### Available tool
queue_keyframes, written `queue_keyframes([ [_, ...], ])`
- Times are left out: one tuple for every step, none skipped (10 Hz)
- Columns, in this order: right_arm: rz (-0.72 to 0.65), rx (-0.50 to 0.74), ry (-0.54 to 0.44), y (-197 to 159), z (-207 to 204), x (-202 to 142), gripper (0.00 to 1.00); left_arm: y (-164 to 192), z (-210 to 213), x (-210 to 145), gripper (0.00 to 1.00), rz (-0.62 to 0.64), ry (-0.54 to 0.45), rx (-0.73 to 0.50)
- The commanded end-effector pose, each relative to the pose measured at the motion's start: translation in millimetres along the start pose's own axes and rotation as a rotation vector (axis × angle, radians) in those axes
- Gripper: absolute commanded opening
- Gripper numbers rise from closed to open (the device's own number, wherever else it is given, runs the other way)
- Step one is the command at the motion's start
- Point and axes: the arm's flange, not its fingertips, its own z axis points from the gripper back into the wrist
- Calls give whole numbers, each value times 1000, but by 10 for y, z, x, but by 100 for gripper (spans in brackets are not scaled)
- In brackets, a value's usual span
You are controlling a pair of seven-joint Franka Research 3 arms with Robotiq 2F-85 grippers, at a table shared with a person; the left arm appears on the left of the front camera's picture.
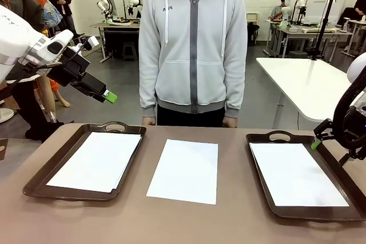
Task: Sort the A4 documents.
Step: Receive the A4 Paper.
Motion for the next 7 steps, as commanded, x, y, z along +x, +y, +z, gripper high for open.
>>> queue_keyframes([
  [7,0,1,0,-6,19,100,3,9,3,100,0,-4,4],
  [7,0,1,0,-6,19,100,3,9,3,100,0,-4,4],
  [7,0,1,0,-6,19,100,3,9,3,100,0,-4,4],
  [7,0,1,0,-6,19,100,3,9,3,100,0,-4,4],
  [7,0,1,0,-6,19,100,3,9,3,100,0,-4,4],
  [7,0,1,0,-6,19,100,3,9,3,100,0,-4,4],
  [7,0,1,0,-6,19,100,3,9,3,100,0,-4,4],
])
